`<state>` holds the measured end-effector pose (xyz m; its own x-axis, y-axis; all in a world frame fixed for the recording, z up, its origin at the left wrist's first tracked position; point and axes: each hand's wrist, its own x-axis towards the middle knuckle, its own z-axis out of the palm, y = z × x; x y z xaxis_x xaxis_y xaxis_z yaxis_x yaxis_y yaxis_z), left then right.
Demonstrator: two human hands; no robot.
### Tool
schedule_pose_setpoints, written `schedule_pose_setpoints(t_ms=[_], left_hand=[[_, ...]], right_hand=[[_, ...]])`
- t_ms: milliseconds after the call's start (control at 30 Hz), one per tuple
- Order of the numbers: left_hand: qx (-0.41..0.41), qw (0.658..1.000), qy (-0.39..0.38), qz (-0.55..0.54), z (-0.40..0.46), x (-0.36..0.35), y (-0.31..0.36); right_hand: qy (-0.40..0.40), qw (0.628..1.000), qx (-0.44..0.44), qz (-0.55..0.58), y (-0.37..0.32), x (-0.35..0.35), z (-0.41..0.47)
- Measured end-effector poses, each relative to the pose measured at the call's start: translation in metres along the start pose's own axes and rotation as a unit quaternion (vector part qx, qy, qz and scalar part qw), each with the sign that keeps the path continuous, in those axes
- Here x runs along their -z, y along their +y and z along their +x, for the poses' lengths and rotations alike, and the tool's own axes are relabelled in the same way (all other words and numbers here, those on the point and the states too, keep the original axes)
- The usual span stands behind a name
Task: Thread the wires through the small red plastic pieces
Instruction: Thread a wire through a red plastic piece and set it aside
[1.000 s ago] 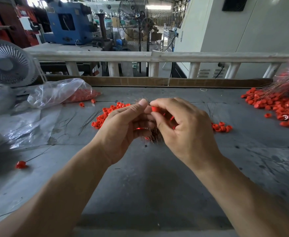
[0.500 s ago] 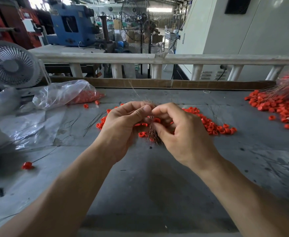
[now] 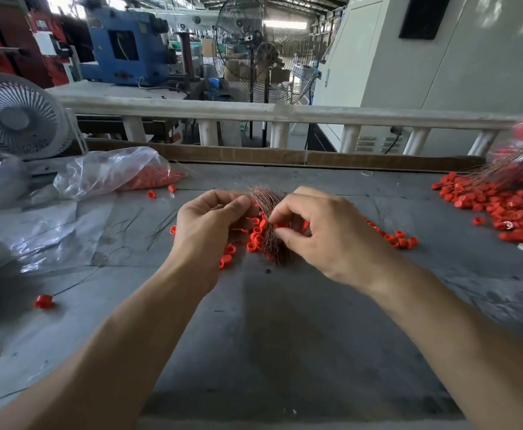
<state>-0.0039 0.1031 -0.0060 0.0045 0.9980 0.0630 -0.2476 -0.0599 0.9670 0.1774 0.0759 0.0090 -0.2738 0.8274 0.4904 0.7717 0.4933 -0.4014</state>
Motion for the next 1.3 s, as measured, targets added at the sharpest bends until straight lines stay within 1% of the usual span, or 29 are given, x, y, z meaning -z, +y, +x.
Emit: schedule_pose_setpoints(t_ms=[100,167,233,300,367,433,500,600,767,833,933,1067,1133,1233,1300], left_hand=[[-0.019,0.998,0.007,0.052,0.001,0.000,-0.002],[-0.024,0.997,0.001,0.075,0.002,0.001,-0.002],[-0.026,0.995,-0.006,0.091,0.003,0.003,-0.001],[-0.030,0.993,-0.008,0.112,0.005,0.005,-0.002],[-0.045,0.988,-0.003,0.149,0.007,0.005,-0.004],[-0.055,0.983,0.004,0.173,0.008,0.005,-0.006],[-0.057,0.980,0.011,0.190,0.009,0.006,-0.007],[-0.072,0.970,0.023,0.231,0.012,0.009,-0.009],[-0.087,0.942,0.032,0.322,0.017,0.014,-0.012],[-0.096,0.928,0.038,0.359,0.018,0.016,-0.013],[-0.103,0.903,0.049,0.413,0.018,0.016,-0.013],[-0.115,0.884,0.044,0.450,0.017,0.014,-0.015],[-0.118,0.877,0.035,0.464,0.017,0.015,-0.015],[-0.126,0.865,0.028,0.485,0.018,0.016,-0.016],[-0.133,0.858,0.023,0.496,0.017,0.016,-0.017]], right_hand=[[-0.016,1.000,0.016,-0.014,0.006,-0.004,-0.004],[0.008,1.000,0.019,-0.009,0.008,-0.007,-0.008],[0.055,0.998,0.005,-0.010,0.014,-0.005,-0.009],[0.119,0.992,-0.038,-0.019,0.023,0.004,-0.010],[0.175,0.979,-0.102,-0.035,0.036,0.016,-0.013],[0.202,0.960,-0.182,-0.064,0.053,0.029,-0.017],[0.202,0.937,-0.268,-0.101,0.071,0.042,-0.023],[0.168,0.903,-0.368,-0.144,0.094,0.059,-0.031],[0.099,0.873,-0.451,-0.158,0.115,0.065,-0.037],[0.082,0.870,-0.462,-0.153,0.119,0.062,-0.036],[0.081,0.869,-0.467,-0.143,0.123,0.059,-0.035],[0.086,0.877,-0.447,-0.156,0.120,0.058,-0.036],[0.112,0.889,-0.415,-0.154,0.115,0.058,-0.035],[0.159,0.924,-0.329,-0.112,0.100,0.051,-0.029],[0.159,0.944,-0.279,-0.071,0.085,0.044,-0.025]])
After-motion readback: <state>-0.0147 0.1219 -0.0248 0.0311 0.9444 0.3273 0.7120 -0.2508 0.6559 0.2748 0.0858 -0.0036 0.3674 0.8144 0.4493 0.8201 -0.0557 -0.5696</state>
